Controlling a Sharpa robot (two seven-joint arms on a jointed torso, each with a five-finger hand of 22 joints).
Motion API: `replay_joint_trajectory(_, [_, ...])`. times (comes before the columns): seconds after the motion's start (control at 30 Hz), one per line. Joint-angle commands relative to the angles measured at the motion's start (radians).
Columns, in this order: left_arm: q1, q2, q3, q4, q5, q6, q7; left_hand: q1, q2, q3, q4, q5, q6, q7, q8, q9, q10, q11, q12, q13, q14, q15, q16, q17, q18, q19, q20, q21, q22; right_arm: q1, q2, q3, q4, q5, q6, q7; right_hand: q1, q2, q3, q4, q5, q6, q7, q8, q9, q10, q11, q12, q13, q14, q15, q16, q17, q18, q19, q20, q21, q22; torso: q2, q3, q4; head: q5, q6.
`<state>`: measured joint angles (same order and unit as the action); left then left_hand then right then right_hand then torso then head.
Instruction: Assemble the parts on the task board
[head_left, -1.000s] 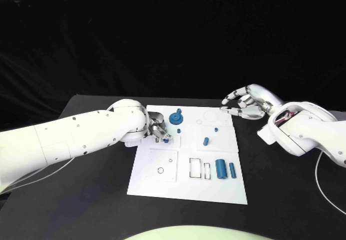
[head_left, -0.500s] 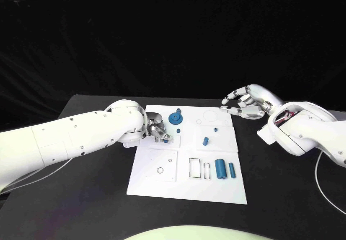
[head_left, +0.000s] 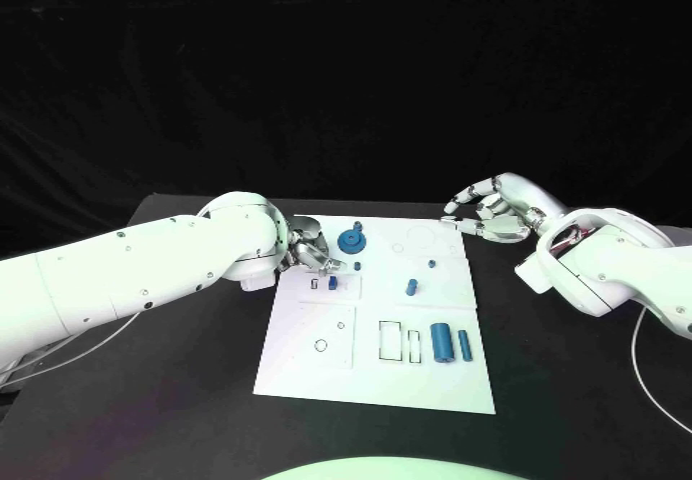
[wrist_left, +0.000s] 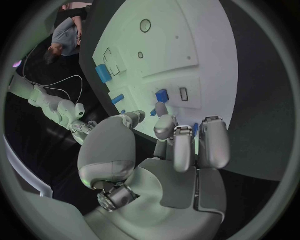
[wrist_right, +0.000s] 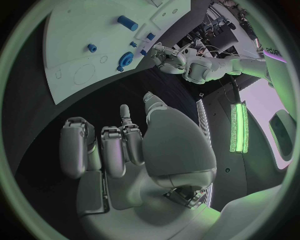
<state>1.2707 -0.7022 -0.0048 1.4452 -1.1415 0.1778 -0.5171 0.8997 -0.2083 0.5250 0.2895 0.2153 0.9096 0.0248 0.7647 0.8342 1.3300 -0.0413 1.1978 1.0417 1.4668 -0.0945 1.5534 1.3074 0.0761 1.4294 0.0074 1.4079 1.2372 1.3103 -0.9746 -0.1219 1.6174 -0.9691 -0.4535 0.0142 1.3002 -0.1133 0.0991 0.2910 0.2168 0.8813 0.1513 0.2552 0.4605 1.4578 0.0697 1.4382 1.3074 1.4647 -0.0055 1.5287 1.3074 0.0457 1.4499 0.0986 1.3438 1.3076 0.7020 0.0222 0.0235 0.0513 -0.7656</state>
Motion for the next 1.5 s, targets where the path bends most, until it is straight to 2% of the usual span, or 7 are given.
replay_joint_trajectory(0.03, [0.022, -0.009, 0.007, -0.005, 0.016, 0.009, 0.01, 0.029, 0.002, -0.017, -0.002, 0.004, -0.018, 0.006, -0.012, 0.0, -0.025, 0.003, -0.021, -0.025, 0.094, -0.001, -0.003, 0.228, -0.009, 0.003, 0.0, -0.003, -0.005, -0.001, 0.0, 0.0, -0.001, 0.002, 0.007, 0.01, -0.01, -0.001, -0.007, 0.0, 0.0, -0.001, -0.005, 0.004, 0.001, -0.004, -0.005, -0.002, 0.13, 0.075, -0.003, -0.005, 0.122, 0.012, -0.002, -0.002, -0.005, 0.082, 0.002, 0.0006, -0.0004, 0.002, 0.006])
replay_joint_trajectory(0.2, [0.057, -0.005, 0.012, -0.051, 0.031, 0.022, 0.018, 0.086, 0.008, -0.041, 0.001, 0.007, -0.07, 0.035, -0.079, -0.038, -0.083, 0.027, -0.087, -0.108, 0.091, 0.018, -0.007, 0.22, -0.003, -0.013, 0.013, -0.022, -0.038, -0.001, -0.001, 0.0, -0.002, 0.002, 0.007, 0.009, -0.01, 0.0, -0.007, 0.0, 0.001, -0.001, -0.005, 0.004, 0.001, -0.005, -0.005, -0.003, 0.13, 0.075, -0.003, -0.005, 0.123, 0.012, -0.002, -0.002, -0.004, 0.083, 0.001, 0.001, 0.003, 0.001, 0.01])
replay_joint_trajectory(0.27, [0.067, 0.003, 0.013, -0.078, 0.034, 0.026, 0.022, 0.102, 0.014, -0.056, 0.001, 0.008, -0.109, 0.059, -0.136, -0.076, -0.107, 0.048, -0.111, -0.138, 0.091, 0.036, -0.007, 0.221, -0.001, -0.019, 0.026, -0.03, -0.05, -0.001, 0.0, 0.0, -0.002, 0.002, 0.006, 0.009, -0.01, 0.0, -0.007, 0.0, 0.001, -0.001, -0.005, 0.004, 0.001, -0.005, -0.005, -0.003, 0.13, 0.075, -0.003, -0.005, 0.123, 0.012, -0.002, -0.002, -0.004, 0.083, 0.002, 0.0005, 0.0013, 0.004, 0.013])
replay_joint_trajectory(0.4, [0.079, 0.033, 0.013, -0.151, 0.027, 0.032, 0.03, 0.109, 0.018, -0.072, 0.002, 0.007, -0.114, 0.069, -0.162, -0.099, -0.13, 0.058, -0.131, -0.167, 0.09, 0.045, -0.008, 0.218, 0.002, -0.024, 0.035, -0.036, -0.059, -0.001, 0.002, 0.0, -0.003, 0.003, 0.007, 0.009, -0.01, 0.0, -0.007, -0.001, 0.002, -0.001, -0.005, 0.005, 0.001, -0.005, -0.005, -0.003, 0.13, 0.075, -0.003, -0.006, 0.122, 0.012, -0.002, -0.002, -0.005, 0.083, 0.003, 0.0005, -0.0002, 0.006, 0.014])
replay_joint_trajectory(0.63, [0.083, 0.084, 0.003, -0.249, 0.014, 0.05, 0.04, 0.088, 0.021, -0.1, 0.004, 0.003, -0.11, 0.073, -0.176, -0.116, -0.134, 0.063, -0.13, -0.17, 0.09, 0.05, -0.009, 0.217, 0.003, -0.027, 0.041, -0.038, -0.063, -0.002, 0.005, 0.0, -0.004, 0.003, 0.007, 0.01, -0.01, 0.001, -0.008, -0.001, 0.004, -0.001, -0.005, 0.005, 0.001, -0.004, -0.005, -0.002, 0.13, 0.075, -0.003, -0.005, 0.123, 0.012, -0.001, -0.002, -0.004, 0.083, 0.004, -0.001, -0.0013, 0.009, 0.014])
replay_joint_trajectory(1.0, [0.076, 0.142, -0.02, -0.345, 0.005, 0.129, 0.033, 0.089, 0.021, -0.103, 0.003, 0.003, -0.108, 0.073, -0.176, -0.117, -0.14, 0.063, -0.136, -0.178, 0.09, 0.051, -0.009, 0.217, 0.004, -0.03, 0.041, -0.042, -0.07, -0.003, 0.006, 0.0, -0.004, 0.002, 0.008, 0.011, -0.009, 0.001, -0.007, -0.002, 0.006, -0.001, -0.005, 0.005, 0.001, -0.003, -0.006, -0.001, 0.131, 0.075, -0.003, -0.005, 0.124, 0.012, -0.001, -0.002, -0.004, 0.083, 0.003, -0.0004, 0.0, 0.009, 0.007])
replay_joint_trajectory(1.5, [0.065, 0.173, -0.027, -0.393, 0.017, 0.171, 0.041, 0.109, 0.033, -0.106, 0.001, 0.006, -0.102, 0.073, -0.179, -0.124, -0.146, 0.063, -0.135, -0.179, 0.09, 0.052, -0.007, 0.221, 0.004, -0.031, 0.043, -0.042, -0.069, -0.003, 0.01, 0.0, -0.005, 0.002, 0.009, 0.011, -0.008, 0.002, -0.008, -0.003, 0.008, -0.001, -0.005, 0.006, 0.002, -0.004, -0.006, -0.002, 0.131, 0.075, -0.003, -0.005, 0.123, 0.012, -0.001, -0.002, -0.005, 0.083, 0.001, 0.0006, 0.0006, 0.01, 0.0])
